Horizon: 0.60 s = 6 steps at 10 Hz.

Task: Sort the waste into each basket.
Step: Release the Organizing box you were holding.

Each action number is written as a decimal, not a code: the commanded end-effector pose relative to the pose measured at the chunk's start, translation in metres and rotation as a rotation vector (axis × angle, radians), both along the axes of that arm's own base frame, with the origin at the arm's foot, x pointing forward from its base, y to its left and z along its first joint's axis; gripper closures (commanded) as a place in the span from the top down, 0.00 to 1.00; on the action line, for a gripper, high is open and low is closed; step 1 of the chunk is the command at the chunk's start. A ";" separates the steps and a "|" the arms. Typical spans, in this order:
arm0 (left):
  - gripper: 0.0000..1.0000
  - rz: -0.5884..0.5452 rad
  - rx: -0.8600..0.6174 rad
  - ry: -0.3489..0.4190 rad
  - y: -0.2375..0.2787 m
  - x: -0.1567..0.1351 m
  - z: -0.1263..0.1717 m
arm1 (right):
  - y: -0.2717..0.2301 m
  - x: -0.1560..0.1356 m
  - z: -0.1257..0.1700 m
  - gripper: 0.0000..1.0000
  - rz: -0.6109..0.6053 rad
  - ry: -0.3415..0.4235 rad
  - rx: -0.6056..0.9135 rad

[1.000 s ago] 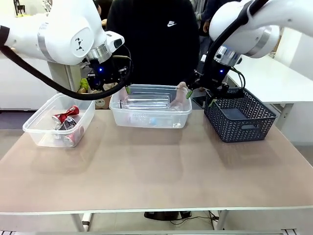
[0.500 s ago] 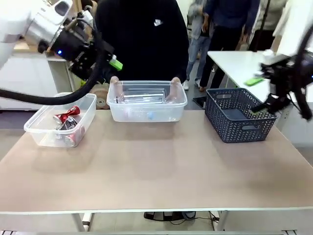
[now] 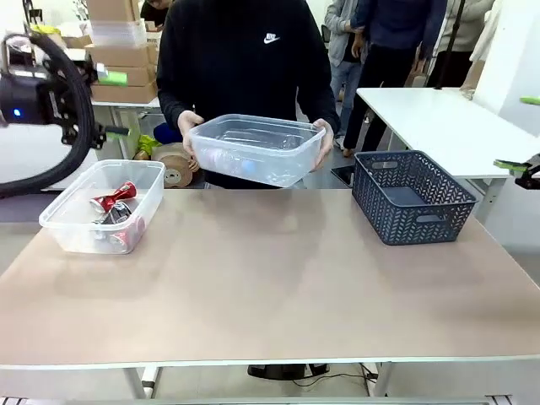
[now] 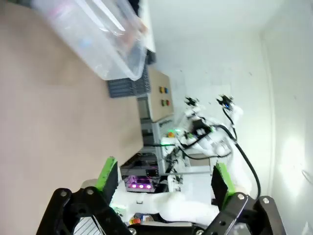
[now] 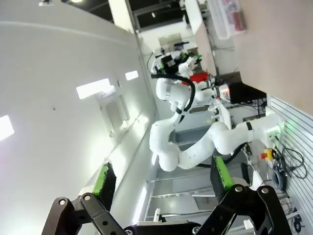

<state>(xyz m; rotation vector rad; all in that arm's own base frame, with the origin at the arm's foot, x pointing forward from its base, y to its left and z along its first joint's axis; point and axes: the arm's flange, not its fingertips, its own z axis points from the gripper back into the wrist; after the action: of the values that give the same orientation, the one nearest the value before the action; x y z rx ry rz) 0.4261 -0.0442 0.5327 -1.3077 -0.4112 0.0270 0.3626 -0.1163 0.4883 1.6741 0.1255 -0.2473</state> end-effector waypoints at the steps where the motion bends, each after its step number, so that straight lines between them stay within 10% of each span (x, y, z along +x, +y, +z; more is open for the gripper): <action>1: 1.00 -0.045 -0.031 -0.050 0.001 -0.007 0.014 | 0.014 -0.008 0.013 1.00 0.101 -0.041 -0.043; 6: 1.00 -0.045 -0.031 -0.050 0.001 -0.007 0.014 | 0.014 -0.008 0.013 1.00 0.101 -0.041 -0.043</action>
<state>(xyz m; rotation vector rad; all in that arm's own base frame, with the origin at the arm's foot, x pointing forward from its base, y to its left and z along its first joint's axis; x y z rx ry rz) 0.4191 -0.0419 0.5485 -1.3322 -0.4100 -0.0221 0.3566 -0.0969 0.4996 1.6301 0.1786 -0.1670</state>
